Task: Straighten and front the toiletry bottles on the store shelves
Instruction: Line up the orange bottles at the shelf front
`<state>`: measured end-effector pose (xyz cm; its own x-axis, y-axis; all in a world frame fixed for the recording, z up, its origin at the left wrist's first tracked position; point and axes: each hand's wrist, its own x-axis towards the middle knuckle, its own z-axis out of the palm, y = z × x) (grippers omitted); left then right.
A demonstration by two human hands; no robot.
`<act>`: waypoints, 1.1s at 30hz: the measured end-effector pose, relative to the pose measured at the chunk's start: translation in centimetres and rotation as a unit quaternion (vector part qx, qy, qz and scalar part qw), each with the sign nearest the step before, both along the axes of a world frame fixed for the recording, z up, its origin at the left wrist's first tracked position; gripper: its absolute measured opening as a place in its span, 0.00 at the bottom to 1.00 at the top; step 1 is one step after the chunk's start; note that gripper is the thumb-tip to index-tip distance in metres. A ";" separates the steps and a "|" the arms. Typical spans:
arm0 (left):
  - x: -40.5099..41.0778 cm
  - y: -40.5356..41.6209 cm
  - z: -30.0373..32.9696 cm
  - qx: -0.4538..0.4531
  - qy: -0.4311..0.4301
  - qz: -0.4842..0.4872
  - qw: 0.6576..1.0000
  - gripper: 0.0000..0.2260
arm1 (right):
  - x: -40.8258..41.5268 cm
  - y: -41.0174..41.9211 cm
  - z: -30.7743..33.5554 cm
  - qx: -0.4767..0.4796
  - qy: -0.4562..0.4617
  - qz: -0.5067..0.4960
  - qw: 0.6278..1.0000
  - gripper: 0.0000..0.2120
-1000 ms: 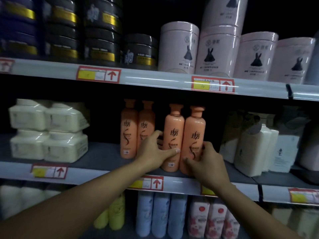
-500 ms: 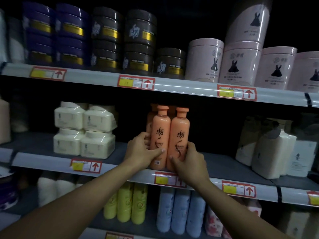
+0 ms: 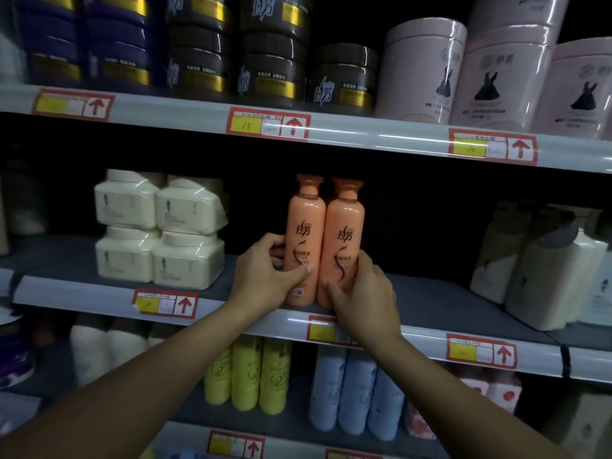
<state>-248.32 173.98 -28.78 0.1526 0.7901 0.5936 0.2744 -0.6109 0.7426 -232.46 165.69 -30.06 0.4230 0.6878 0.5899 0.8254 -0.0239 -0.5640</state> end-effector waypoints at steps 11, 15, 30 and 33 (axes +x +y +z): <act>0.4 0.0 -0.5 -0.017 -0.040 -0.008 0.999 0.28 | 0.0 0.3 -0.5 0.013 -0.005 -0.017 1.000 0.27; 0.4 -0.1 -0.6 -0.015 -0.037 -0.003 0.999 0.29 | -0.2 0.3 -0.5 0.011 0.003 -0.019 1.000 0.28; 0.1 -1.7 -2.3 -0.020 -0.065 -0.028 0.997 0.31 | 1.0 -1.2 -1.1 -0.020 -0.037 0.055 0.998 0.20; -0.1 -2.6 -2.7 0.005 -0.052 0.015 0.999 0.25 | 1.6 -2.5 -1.3 -0.030 -0.088 0.067 0.993 0.18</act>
<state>-248.43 171.40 -31.51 0.0660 0.7869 0.6135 0.2157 -0.6116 0.7612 -230.87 163.19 -31.36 0.2184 0.7676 0.6026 0.9093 0.0640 -0.4111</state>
